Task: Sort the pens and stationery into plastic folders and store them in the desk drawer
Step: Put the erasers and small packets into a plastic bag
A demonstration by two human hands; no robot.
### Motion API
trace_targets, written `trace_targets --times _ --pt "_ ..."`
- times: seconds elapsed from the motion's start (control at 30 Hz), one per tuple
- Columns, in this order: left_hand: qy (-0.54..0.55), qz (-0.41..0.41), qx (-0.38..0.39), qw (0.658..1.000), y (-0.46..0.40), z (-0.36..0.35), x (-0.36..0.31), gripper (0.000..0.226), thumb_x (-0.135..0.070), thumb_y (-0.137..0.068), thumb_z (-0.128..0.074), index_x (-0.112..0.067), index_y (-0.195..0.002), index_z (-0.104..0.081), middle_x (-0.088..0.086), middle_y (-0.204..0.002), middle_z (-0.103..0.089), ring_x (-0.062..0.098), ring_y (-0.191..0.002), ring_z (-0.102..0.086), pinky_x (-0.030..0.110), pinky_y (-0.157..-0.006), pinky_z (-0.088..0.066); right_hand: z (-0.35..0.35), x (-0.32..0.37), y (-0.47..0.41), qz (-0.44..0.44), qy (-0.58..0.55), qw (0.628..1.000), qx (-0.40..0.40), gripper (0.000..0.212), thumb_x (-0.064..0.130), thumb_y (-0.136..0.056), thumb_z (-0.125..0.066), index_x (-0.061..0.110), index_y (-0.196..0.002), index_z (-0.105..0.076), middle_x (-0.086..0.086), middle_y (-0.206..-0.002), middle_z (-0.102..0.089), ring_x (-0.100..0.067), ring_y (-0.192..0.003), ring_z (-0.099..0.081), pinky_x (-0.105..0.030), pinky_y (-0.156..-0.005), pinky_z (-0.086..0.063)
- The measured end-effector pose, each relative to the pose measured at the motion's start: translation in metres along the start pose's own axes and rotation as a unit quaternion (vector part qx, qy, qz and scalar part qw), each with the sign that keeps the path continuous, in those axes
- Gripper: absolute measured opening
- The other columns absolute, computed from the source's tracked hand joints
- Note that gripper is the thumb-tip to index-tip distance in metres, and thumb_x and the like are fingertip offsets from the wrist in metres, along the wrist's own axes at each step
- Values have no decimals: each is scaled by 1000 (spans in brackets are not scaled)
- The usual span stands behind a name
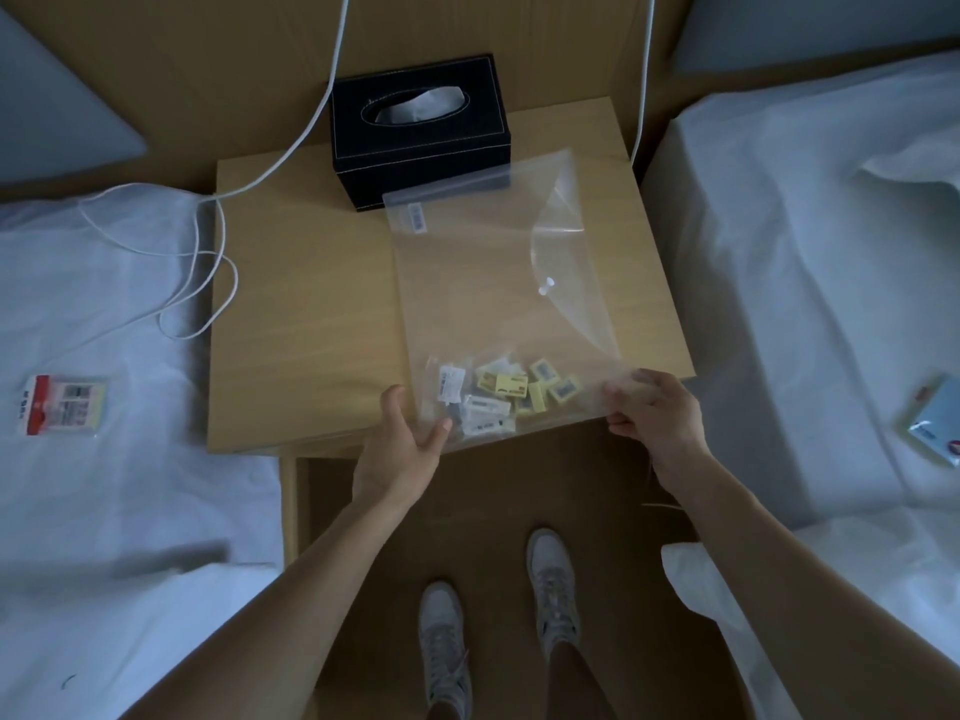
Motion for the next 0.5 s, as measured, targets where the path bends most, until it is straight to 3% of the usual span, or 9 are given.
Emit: trace_targets --times 0.1,0.2,0.33,0.43,0.5 --pt "-127 -69 -68 987 2 9 -19 60 -48 -93 -46 -16 -141 -31 12 -130 -45 29 -117 -47 39 -86 -45 -1 2 -5 2 68 998 -2 48 27 -82 -72 15 -125 -52 -9 -113 -60 -22 -92 -62 -35 -77 -57" --pt "-163 -184 -96 965 -2 7 -50 52 -43 -94 -46 -16 -138 -40 10 -136 -41 28 -124 -41 36 -95 -40 -1 17 -8 59 185 981 -14 58 38 -78 -73 24 -129 -49 -6 -125 -45 -27 -115 -47 -44 -99 -44" --pt "-176 -275 -24 945 -20 -13 -92 51 -41 -98 -37 -20 -144 -35 6 -152 -26 22 -140 -23 36 -113 -22 -14 55 -6 194 315 929 -11 62 39 -81 -71 23 -135 -45 -7 -139 -37 -27 -129 -32 -41 -109 -28" --pt "-217 -257 56 940 -40 -30 -109 54 -41 -101 -29 -25 -151 -16 1 -159 2 20 -146 2 39 -117 0 -35 78 -14 269 373 888 8 62 31 -85 -67 20 -140 -40 -4 -142 -38 -23 -130 -33 -37 -109 -27" --pt "-262 -239 93 930 -51 -40 -115 57 -43 -101 -24 -28 -152 -4 0 -158 15 20 -145 13 41 -116 7 -52 89 -21 301 400 865 23 60 25 -88 -63 18 -142 -37 -2 -143 -40 -21 -132 -34 -34 -109 -26"
Point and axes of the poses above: each hand's wrist, its own y-axis away from the middle knuckle, its own z-axis out of the back of the hand, x = y × z, the point moved 6 cm from there along -y, towards the middle knuckle
